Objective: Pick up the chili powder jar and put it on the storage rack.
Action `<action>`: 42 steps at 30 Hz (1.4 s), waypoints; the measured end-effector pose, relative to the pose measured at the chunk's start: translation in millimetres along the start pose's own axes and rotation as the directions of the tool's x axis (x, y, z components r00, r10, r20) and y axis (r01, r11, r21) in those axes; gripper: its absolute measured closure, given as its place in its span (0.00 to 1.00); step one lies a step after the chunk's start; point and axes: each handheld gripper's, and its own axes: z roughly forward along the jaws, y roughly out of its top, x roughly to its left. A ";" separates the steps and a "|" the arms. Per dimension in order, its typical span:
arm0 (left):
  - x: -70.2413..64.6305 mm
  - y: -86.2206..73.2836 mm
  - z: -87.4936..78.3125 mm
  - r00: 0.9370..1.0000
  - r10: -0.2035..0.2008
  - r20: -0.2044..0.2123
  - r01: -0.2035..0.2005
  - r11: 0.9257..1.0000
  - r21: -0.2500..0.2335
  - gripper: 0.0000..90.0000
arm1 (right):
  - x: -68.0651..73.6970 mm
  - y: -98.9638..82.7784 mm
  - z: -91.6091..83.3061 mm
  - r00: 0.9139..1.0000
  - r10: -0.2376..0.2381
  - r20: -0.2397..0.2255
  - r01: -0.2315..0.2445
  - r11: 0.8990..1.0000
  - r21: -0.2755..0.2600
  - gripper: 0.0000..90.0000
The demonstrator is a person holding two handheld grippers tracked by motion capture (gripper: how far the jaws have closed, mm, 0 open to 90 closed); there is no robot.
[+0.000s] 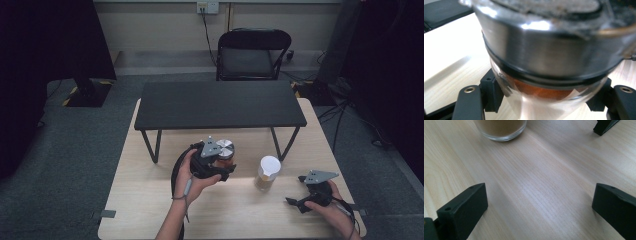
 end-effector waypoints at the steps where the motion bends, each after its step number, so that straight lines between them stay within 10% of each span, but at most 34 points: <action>1: 0.0 0.0 0.0 1.000 0.000 0.000 0.000 1.000 0.000 0.34 | 0.0 0.0 0.0 1.000 0.000 0.000 0.000 1.000 0.000 0.00; 42: 13.7 91.8 -34.0 1.000 0.010 -0.013 -0.010 1.000 -0.005 0.34 | 0.0 0.0 0.0 1.000 0.000 0.000 0.000 1.000 0.000 0.00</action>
